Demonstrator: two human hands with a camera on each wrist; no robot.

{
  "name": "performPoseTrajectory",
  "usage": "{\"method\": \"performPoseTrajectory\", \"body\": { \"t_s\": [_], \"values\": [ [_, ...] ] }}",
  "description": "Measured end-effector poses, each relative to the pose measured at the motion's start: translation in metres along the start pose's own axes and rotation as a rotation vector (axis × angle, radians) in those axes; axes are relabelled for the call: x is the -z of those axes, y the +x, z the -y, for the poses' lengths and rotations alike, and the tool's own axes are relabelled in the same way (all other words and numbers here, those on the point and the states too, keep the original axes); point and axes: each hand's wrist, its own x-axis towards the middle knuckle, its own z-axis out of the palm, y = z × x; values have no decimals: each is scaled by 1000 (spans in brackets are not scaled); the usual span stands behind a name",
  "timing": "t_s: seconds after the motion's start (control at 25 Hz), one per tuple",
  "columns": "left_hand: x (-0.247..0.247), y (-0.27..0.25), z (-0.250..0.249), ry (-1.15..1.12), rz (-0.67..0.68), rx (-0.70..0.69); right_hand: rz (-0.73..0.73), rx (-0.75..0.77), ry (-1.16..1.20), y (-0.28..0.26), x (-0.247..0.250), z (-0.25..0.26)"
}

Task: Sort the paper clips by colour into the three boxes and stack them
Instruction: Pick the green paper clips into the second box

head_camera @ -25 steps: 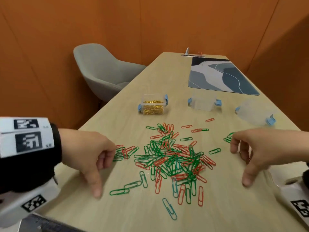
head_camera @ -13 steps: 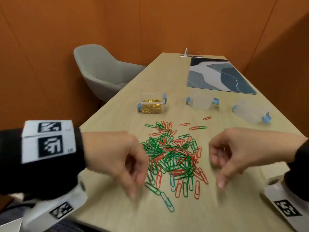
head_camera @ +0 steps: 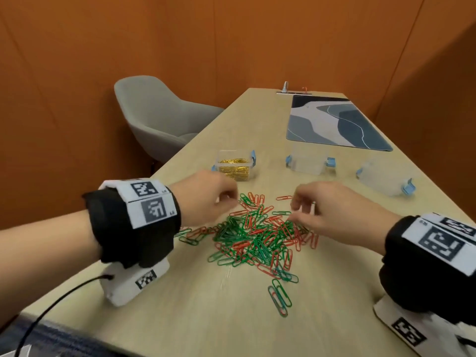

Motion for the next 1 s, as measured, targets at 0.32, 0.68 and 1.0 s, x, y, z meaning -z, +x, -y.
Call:
{"method": "performPoseTrajectory", "body": {
  "t_s": [0.32, 0.68, 1.0],
  "values": [
    [-9, 45, 22, 21, 234, 168, 281, -419, -242, 9, -2, -23],
    [3, -17, 10, 282, 145, 448, 218, -337, -67, -10, 4, -11],
    [-6, -2, -18, -20, 149, 280, 168, 3, 111, -1, 0, 6]
  ]
}}
